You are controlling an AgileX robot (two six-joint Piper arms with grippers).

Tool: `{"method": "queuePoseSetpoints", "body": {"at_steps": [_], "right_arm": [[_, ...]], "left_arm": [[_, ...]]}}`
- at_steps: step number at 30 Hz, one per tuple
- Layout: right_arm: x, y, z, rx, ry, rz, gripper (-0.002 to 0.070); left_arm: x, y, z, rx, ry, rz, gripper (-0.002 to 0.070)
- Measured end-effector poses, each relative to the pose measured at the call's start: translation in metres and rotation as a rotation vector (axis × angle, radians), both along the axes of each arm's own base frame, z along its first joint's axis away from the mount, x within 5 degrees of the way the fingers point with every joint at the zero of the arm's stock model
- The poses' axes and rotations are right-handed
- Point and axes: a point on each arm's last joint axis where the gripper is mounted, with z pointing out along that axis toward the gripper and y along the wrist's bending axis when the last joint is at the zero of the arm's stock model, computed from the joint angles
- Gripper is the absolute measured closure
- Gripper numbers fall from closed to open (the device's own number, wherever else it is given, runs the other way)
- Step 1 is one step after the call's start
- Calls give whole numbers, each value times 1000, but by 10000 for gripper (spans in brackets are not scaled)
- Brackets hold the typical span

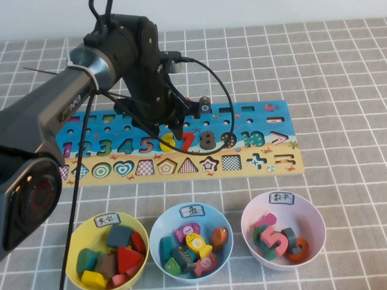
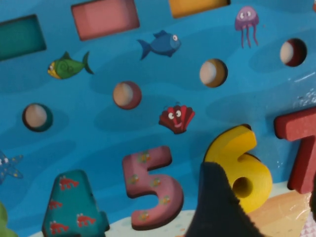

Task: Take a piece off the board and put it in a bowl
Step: Pick up the "number 6"

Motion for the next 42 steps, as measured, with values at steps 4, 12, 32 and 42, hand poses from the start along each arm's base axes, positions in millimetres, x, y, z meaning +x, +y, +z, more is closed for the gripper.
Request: {"method": "queuePoseSetpoints", "body": {"at_steps": [4, 12, 32, 42], "right_arm": [[0, 0, 0, 0, 0, 0, 694], [0, 0, 0, 0, 0, 0, 694], [0, 0, 0, 0, 0, 0, 694], [0, 0, 0, 0, 0, 0, 694]], "left_arm": [[0, 0, 0, 4, 1, -1, 331], [3, 0, -16, 37, 27, -4, 333], [6, -1, -19, 36, 10, -4, 333], [5, 0, -19, 41, 19, -5, 333]]}}
